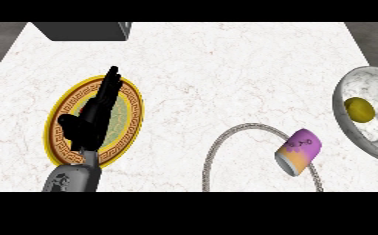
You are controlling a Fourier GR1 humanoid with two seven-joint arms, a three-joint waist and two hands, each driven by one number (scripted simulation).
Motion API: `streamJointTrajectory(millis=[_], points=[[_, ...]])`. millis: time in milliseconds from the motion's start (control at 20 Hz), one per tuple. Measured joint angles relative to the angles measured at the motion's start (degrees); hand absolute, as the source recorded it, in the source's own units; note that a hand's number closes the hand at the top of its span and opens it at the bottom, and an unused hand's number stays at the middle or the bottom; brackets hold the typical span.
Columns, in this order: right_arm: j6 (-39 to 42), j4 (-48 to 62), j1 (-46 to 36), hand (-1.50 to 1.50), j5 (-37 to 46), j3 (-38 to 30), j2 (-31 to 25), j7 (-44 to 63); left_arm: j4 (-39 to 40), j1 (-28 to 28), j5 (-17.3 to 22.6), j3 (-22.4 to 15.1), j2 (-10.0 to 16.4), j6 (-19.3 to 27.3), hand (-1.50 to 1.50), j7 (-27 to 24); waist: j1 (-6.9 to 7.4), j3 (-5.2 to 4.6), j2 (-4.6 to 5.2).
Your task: Pick the lemon from the placemat and place it in the bowl
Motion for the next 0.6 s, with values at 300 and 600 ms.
streamJointTrajectory(millis=[300,600], points=[[1.32,-6.16,1.10,-1.50,-7.72,-5.52,-0.70,3.24,-0.37,0.76,0.31,0.60,0.48,-0.47,0.00,-0.25,-0.29,-0.07,-0.14],[6.15,-9.65,4.46,-1.50,-17.51,-11.46,-1.81,6.95,0.51,0.05,0.13,0.98,0.31,-0.36,0.00,-0.46,-0.38,-0.06,-0.13]])
